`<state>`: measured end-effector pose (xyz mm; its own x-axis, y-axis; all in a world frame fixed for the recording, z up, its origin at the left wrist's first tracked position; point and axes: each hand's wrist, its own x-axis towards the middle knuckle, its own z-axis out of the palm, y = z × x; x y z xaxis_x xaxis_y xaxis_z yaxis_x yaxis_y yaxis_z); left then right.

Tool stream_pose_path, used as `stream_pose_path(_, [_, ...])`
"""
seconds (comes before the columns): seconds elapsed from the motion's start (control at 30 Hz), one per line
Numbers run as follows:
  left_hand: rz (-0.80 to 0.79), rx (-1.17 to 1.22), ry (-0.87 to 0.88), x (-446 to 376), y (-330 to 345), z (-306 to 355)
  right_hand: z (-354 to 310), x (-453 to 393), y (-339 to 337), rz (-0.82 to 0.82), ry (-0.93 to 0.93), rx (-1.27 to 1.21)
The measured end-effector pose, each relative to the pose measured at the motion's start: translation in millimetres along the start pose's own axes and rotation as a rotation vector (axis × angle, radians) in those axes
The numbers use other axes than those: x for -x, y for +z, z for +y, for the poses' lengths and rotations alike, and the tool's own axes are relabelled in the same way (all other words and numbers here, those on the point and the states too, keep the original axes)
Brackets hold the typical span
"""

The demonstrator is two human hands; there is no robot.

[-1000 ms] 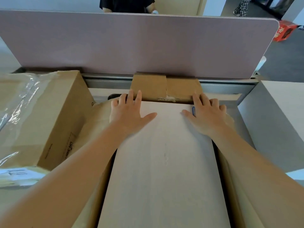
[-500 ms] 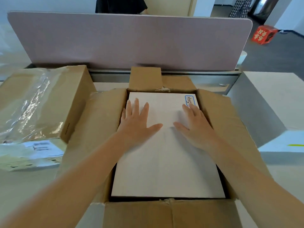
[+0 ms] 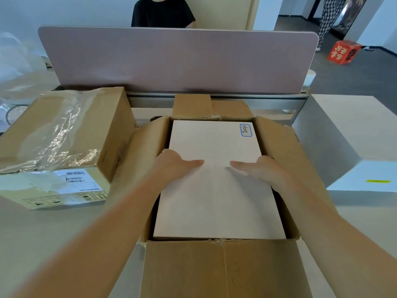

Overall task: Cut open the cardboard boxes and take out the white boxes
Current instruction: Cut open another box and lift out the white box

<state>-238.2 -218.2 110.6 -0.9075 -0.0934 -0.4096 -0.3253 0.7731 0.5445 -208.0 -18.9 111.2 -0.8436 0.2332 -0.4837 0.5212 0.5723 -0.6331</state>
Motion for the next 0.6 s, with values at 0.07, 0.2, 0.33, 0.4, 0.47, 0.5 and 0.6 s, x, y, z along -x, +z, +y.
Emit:
stream_pose_path(0.07, [0.01,0.016,-0.014,0.2,-0.5,-1.4,4.3,-2.4,-1.0,-0.012,-0.026,-0.045])
stream_pose_path(0.2, [0.067,0.141,0.023,-1.2,-1.6,-10.2,15.1,-0.7,-2.0,0.033,-0.138,-0.134])
stream_pose_path(0.33, [0.092,0.38,0.171,9.0,-11.4,-20.9,22.8,8.7,-13.0,-0.084,-0.358,-0.484])
stream_pose_path(0.4, [0.027,0.62,0.236,20.7,-16.3,-24.4,28.0,13.6,-20.5,-0.163,-0.427,-0.602])
stream_pose_path(0.47, [-0.065,0.834,0.295,30.3,-20.6,-25.7,33.0,18.1,-25.2,-0.2,-0.496,-0.578])
stream_pose_path(0.5, [-0.126,0.893,0.325,34.5,-22.5,-25.7,34.6,20.9,-26.6,-0.211,-0.51,-0.572])
stream_pose_path(0.6, [-0.27,0.973,0.425,43.7,-25.0,-27.6,36.6,26.1,-27.4,-0.256,-0.494,-0.663])
